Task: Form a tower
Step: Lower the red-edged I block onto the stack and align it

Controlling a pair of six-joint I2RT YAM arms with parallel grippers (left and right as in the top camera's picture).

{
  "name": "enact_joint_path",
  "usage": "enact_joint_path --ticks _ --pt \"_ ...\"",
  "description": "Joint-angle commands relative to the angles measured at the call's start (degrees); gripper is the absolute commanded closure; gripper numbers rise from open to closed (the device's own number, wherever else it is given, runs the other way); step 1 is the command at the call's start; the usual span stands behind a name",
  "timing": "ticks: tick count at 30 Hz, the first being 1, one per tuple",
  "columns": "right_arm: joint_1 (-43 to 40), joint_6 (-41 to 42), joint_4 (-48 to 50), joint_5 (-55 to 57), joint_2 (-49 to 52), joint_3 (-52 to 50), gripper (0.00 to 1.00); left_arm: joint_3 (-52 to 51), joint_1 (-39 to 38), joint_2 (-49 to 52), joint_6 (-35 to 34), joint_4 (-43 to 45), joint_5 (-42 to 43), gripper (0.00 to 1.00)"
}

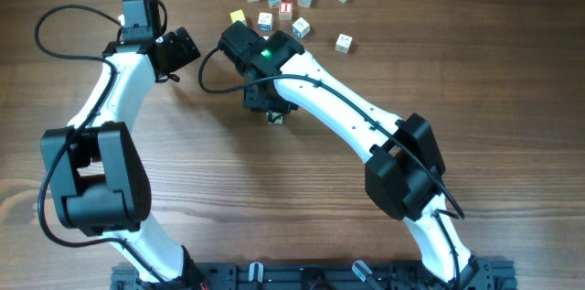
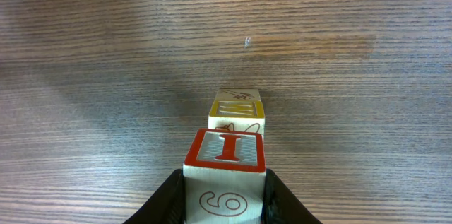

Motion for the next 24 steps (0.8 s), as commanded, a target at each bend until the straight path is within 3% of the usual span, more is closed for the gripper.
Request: enact_joint_path --ticks 1,24 --pt "0.0 1.1 0.0 1.7 1.4 -0.5 0.85 0.6 0.1 0.5 0.3 0.0 -0.3 0.0" --pt "-0.2 -0.3 0.5 1.7 2.4 -0.5 0.83 0.6 0.1 0.5 0.3 0.0 -0.3 0.0"
